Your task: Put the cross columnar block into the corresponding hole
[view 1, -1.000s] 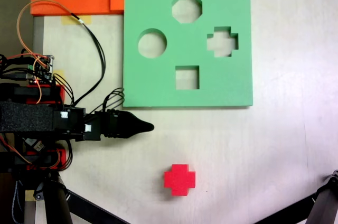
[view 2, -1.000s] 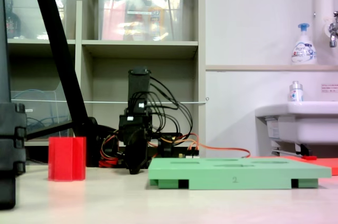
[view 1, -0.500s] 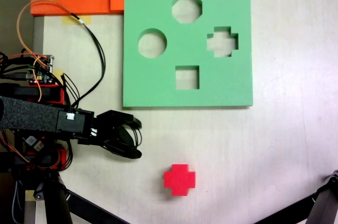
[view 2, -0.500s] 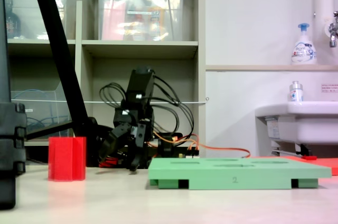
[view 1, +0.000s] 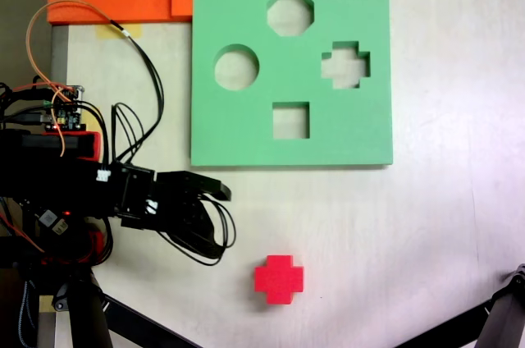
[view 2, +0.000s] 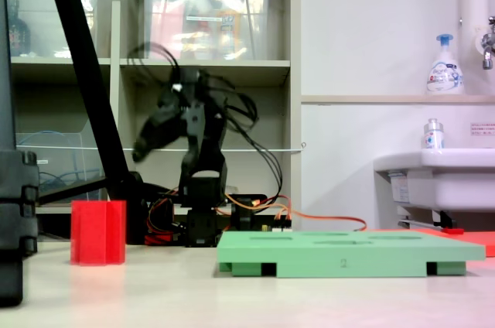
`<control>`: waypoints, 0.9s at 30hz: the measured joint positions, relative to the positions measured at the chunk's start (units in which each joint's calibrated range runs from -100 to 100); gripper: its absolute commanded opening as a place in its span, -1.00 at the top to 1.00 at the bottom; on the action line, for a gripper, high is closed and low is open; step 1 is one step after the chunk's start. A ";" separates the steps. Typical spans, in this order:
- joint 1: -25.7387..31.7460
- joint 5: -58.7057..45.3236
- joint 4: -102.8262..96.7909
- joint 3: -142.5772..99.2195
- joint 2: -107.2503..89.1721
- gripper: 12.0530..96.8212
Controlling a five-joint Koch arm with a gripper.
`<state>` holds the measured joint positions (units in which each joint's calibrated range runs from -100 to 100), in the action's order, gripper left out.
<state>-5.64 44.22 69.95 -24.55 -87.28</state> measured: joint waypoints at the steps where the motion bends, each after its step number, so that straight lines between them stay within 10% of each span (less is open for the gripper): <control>1: -0.39 -0.59 1.86 3.82 3.42 -0.37; 27: -5.91 -6.11 22.91 42.23 70.86 -0.55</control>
<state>-11.55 38.12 92.85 17.69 -16.42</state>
